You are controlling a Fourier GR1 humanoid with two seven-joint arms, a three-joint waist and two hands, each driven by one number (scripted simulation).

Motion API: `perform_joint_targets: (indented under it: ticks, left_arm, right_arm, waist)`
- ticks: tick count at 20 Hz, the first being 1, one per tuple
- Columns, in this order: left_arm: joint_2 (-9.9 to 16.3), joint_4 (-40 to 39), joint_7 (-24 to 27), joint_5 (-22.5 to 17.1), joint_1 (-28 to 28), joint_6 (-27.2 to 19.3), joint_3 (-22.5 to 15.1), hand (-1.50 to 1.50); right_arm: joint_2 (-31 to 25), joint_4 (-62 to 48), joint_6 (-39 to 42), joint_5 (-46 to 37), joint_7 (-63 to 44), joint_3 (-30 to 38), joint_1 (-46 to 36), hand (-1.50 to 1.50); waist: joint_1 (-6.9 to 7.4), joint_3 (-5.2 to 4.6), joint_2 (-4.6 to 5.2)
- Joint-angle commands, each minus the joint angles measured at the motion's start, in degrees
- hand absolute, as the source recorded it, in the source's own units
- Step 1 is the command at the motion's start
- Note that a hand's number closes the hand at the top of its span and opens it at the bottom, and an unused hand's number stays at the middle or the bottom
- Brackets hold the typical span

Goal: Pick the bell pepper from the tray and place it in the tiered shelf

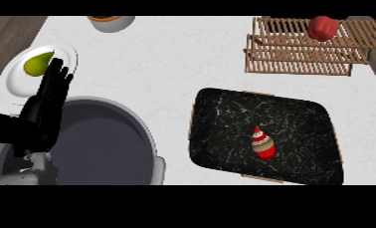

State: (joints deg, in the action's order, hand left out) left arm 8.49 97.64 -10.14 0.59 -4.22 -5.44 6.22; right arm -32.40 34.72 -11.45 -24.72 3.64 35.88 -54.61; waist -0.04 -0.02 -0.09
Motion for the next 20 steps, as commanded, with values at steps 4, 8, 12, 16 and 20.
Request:
perform_joint_targets:
  ticks: [4,8,12,16,20]
  left_arm:
    - [-1.42,-1.53,1.64,1.26,0.55,-1.20,-0.51,0.00]
    - [-2.09,1.84,1.70,2.05,3.44,-0.78,-2.24,0.00]
    - [-0.74,-1.45,0.76,0.24,0.09,0.25,0.05,0.00]
    - [-1.89,0.26,2.65,-0.46,3.09,0.55,-0.11,0.00]
    - [-0.95,0.89,0.50,0.66,1.77,0.42,0.07,0.00]
  right_arm:
    - [-9.30,5.06,5.45,5.43,-8.02,4.70,6.05,-1.50]
    - [-12.29,7.30,10.52,9.29,-7.92,6.78,13.36,-1.50]
    - [-16.35,8.40,18.67,15.04,-3.93,10.42,19.51,-1.50]
    - [-19.02,9.18,23.79,18.86,-0.87,12.74,24.78,-1.50]
    - [-18.73,11.05,24.99,21.29,-2.52,11.13,27.40,-1.50]
  waist:
    - [-0.85,-0.02,-0.18]
    - [-0.35,0.01,-0.10]
    - [-0.39,0.03,0.06]
    - [-0.11,0.04,0.05]
    - [0.12,0.02,0.07]
